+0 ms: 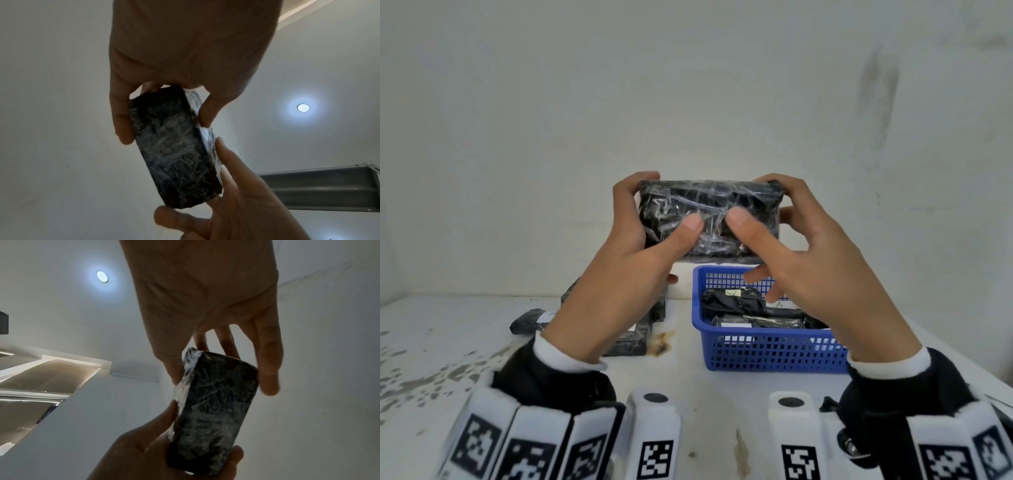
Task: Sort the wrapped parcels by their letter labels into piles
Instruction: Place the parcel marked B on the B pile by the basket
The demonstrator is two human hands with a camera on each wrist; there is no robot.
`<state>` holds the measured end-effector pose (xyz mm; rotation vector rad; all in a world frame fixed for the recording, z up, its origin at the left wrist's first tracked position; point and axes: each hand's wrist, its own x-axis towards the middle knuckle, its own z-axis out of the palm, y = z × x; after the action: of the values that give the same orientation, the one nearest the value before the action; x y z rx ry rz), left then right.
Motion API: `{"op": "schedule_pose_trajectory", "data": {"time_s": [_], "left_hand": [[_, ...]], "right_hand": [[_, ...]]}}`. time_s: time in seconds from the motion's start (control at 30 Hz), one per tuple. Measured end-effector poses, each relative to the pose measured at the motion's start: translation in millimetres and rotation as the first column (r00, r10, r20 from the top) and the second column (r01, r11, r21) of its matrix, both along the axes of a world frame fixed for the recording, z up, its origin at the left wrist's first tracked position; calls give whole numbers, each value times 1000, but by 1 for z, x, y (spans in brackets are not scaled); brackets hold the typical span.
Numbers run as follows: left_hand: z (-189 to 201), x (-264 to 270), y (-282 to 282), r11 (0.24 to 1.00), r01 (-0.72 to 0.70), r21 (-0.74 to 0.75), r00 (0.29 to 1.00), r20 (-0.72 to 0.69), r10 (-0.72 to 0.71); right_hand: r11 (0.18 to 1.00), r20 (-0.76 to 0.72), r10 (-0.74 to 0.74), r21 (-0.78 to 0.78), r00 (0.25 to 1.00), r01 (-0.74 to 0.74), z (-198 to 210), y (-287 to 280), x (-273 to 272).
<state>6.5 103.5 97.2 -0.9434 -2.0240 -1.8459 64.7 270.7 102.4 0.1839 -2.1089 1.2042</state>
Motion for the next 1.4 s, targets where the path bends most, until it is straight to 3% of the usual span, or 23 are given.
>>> {"op": "schedule_pose_trajectory", "data": {"time_s": [0.4, 0.73, 0.9, 1.17, 1.4], "left_hand": [[1, -3, 1, 997, 20, 80, 1000, 9, -20], [0, 2, 1, 999, -28, 15, 1000, 5, 28], [2, 2, -3, 995, 97, -5, 992, 85, -96], [0, 1, -4, 994, 102, 38, 995, -9, -101], [-1, 3, 3, 999, 21, 39, 995, -99, -17]], "right_hand": [[993, 23, 84, -82, 996, -82, 6, 2, 4], [1000, -46, 2, -27, 999, -3, 3, -4, 4], [989, -62, 79, -118, 995, -86, 3, 5, 3], [995, -10, 96, -2, 995, -96, 5, 5, 7], [994, -70, 83, -59, 994, -87, 6, 8, 9]]}}
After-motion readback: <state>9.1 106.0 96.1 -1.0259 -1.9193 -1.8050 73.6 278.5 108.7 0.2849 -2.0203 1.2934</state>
